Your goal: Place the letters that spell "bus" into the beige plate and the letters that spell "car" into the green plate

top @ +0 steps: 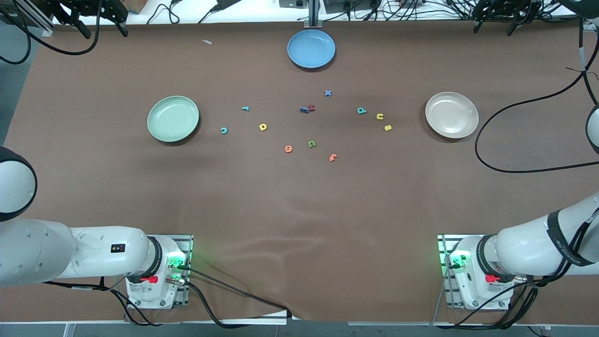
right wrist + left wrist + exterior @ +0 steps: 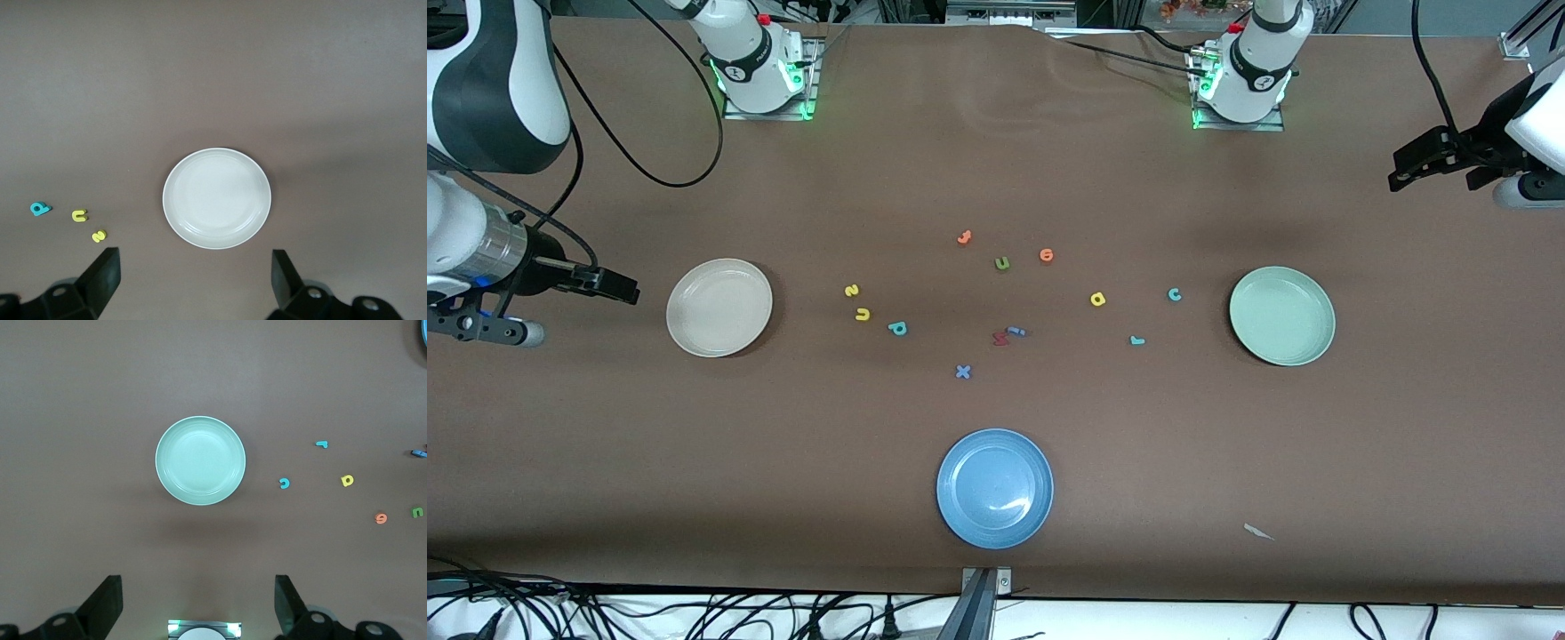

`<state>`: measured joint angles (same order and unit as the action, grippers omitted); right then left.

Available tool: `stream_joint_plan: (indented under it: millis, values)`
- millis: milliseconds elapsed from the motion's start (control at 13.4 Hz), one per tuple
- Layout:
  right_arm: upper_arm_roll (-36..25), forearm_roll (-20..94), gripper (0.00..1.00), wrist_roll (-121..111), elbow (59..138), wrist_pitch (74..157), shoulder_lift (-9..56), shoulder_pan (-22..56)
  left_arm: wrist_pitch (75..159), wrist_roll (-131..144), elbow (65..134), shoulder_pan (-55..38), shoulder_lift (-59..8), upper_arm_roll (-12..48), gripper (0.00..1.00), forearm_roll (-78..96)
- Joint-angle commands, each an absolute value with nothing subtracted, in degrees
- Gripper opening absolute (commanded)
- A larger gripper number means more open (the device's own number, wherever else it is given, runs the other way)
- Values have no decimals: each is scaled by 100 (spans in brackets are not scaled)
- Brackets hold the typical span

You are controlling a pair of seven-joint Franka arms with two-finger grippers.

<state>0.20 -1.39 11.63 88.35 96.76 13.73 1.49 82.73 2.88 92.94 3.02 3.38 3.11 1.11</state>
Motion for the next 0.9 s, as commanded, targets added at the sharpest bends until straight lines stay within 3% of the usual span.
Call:
stream_joint_plan:
  millis: [0,823]
  values:
    - [35,-123,100,1116,8868,9633,1266,123,8209,237,9141,325,272,343,100,9]
    - [53,-106,99,2088,8868,9878,1476,833,8209,316,9132,264,273,378,100,26]
